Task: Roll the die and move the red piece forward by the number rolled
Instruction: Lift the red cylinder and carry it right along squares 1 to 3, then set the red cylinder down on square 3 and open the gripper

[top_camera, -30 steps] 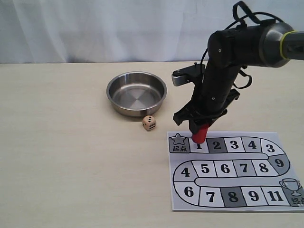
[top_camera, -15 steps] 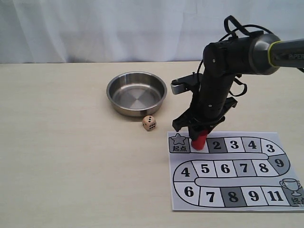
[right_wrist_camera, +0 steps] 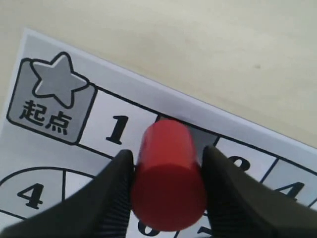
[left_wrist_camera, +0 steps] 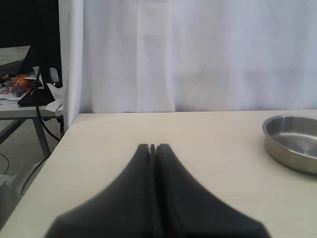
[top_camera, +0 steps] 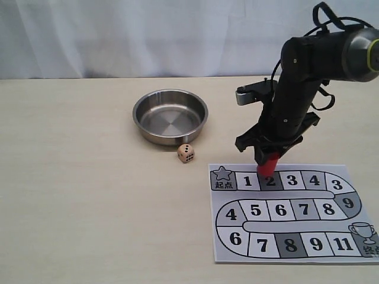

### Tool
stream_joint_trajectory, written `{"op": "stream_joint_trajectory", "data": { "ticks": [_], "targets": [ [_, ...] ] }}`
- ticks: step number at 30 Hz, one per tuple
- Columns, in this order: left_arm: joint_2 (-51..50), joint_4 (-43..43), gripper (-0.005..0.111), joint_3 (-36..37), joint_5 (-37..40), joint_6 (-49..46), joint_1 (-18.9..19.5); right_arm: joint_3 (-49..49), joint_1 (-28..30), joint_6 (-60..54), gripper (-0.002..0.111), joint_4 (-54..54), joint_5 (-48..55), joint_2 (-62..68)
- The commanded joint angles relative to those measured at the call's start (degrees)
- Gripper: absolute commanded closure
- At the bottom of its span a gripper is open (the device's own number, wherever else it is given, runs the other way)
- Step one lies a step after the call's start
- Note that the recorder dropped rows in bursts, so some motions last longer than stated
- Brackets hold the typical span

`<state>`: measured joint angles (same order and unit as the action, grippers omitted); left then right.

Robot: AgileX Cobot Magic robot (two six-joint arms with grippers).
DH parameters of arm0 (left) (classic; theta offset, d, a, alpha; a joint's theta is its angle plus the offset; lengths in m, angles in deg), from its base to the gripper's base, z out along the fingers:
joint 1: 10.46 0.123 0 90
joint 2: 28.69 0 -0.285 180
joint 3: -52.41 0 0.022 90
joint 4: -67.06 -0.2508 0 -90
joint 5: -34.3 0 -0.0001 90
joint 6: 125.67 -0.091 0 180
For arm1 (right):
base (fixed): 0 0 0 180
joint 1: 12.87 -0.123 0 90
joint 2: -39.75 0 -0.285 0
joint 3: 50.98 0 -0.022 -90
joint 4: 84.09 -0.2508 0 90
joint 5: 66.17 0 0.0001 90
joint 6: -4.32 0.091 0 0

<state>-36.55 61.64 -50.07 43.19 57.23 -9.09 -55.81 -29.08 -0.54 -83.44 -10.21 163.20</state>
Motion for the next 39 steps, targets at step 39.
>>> {"op": "stream_joint_trajectory", "data": {
  "ticks": [39],
  "targets": [
    [0.06,0.05,0.107,-0.3,-0.63,0.12,-0.01,10.26,8.38,-0.32,0.104,-0.65,-7.89,-0.74]
  ]
}}
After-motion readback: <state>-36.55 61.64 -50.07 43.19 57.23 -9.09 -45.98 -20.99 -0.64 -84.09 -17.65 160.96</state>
